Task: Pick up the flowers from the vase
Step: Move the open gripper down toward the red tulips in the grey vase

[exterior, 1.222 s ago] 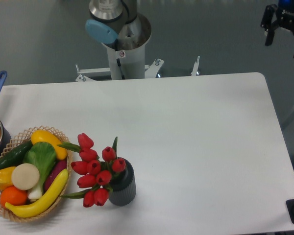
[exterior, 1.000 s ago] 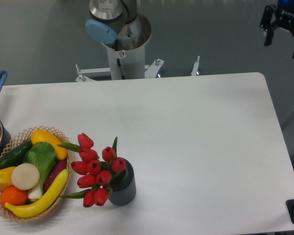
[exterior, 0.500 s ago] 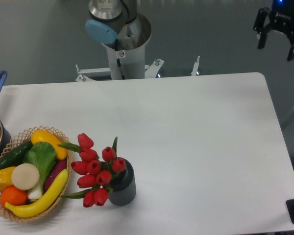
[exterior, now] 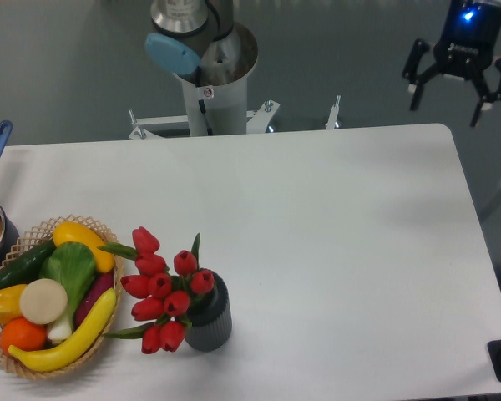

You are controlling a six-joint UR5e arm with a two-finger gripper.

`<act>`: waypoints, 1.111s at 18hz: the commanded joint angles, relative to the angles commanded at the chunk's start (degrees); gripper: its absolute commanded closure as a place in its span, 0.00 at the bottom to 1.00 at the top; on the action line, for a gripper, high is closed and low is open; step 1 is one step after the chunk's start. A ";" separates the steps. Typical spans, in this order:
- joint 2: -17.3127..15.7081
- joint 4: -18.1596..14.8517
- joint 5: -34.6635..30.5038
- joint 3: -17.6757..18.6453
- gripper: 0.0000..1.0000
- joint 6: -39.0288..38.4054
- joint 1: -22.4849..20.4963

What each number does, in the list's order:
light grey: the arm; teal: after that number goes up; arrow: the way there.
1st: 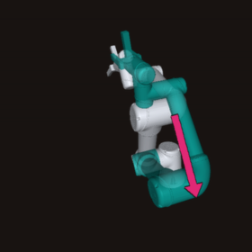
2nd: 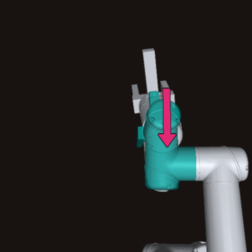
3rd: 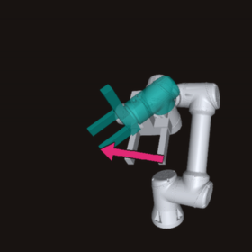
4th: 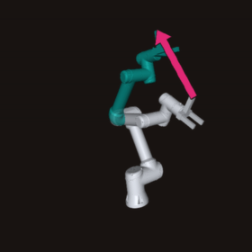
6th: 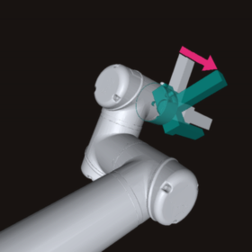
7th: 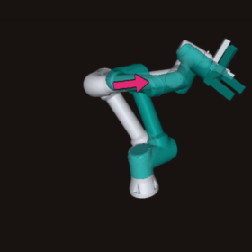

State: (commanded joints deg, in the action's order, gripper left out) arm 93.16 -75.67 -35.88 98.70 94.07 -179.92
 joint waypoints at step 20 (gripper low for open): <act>9.05 17.13 3.95 2.46 0.00 -9.51 24.08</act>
State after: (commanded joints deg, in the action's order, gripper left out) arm 102.21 -58.54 -31.93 101.16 84.55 -155.84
